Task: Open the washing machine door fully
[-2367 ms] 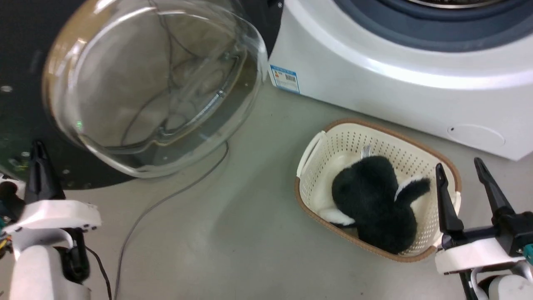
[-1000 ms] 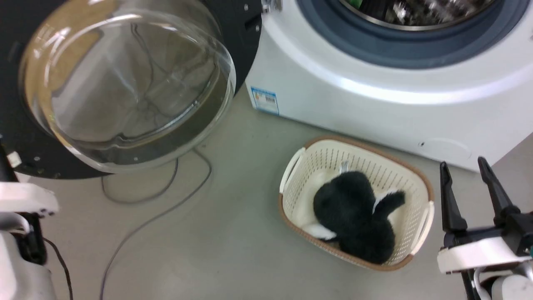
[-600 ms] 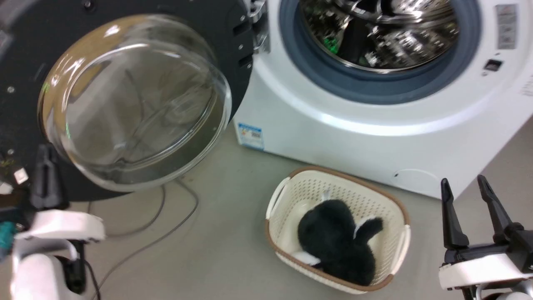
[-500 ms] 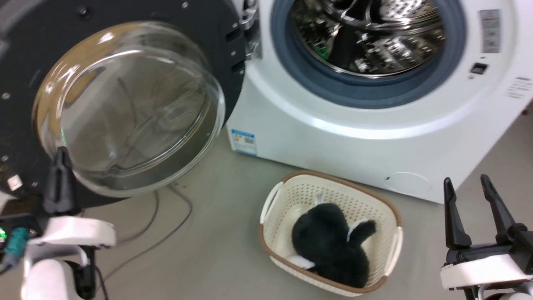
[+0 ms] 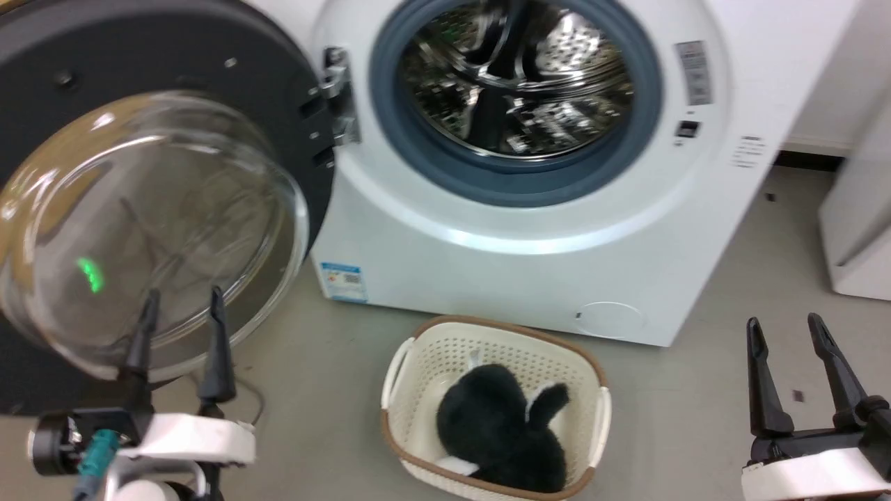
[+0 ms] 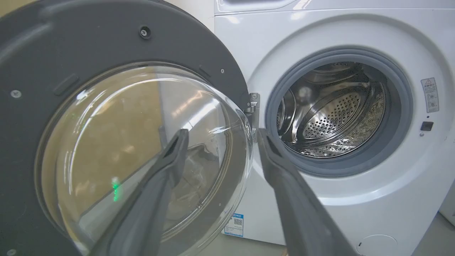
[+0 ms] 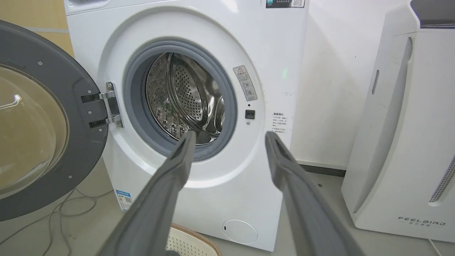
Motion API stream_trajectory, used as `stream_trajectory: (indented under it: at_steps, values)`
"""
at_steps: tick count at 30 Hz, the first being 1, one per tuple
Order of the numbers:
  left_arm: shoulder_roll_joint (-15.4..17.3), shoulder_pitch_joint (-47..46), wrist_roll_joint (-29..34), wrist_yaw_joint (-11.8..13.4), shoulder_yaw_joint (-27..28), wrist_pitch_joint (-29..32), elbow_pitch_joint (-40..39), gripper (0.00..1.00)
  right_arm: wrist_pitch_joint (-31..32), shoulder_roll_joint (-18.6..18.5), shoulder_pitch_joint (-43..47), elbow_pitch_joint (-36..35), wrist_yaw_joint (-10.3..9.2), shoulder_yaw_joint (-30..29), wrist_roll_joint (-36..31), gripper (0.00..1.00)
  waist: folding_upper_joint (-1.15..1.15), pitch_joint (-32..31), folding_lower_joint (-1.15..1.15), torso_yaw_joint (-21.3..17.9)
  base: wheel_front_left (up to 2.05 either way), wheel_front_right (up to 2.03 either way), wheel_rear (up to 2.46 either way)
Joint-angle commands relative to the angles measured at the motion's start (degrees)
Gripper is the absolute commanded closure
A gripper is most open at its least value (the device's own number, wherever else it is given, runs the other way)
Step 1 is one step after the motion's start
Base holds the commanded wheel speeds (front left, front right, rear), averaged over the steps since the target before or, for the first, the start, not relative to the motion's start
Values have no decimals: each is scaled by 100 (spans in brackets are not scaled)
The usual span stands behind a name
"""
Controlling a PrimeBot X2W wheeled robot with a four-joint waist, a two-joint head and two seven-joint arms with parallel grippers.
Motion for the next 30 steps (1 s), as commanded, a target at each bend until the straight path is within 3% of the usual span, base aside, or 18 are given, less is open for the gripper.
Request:
stream_trajectory:
  at_steps: [1, 11, 25, 26, 30]
  values:
    - [-35, 128, -40, -15, -79, -25, -28, 0, -26, 11, 77, -44, 3, 12, 16, 0, 0, -95, 1, -195, 0, 0, 0]
    - [-70, 493, -113, -28, -713, -25, 137, 0, -26, 11, 196, -107, 3, 9, 34, 0, 0, -189, 1, -729, 0, 0, 0]
    - [-79, 696, -142, 37, -791, -25, 162, 0, -26, 11, 334, -81, 3, -39, 94, 0, 0, -325, 1, -1280, 0, 0, 0]
    - [-86, 636, -132, 23, -799, 0, 175, 100, 0, 0, 253, -69, 0, -34, 66, 100, 0, -317, 1, -1274, 0, 0, 0]
    - [-91, 633, -129, 35, -810, 11, 178, 100, 4, -1, 254, -68, -1, -35, 63, 100, 0, -321, 2, -1289, 0, 0, 0]
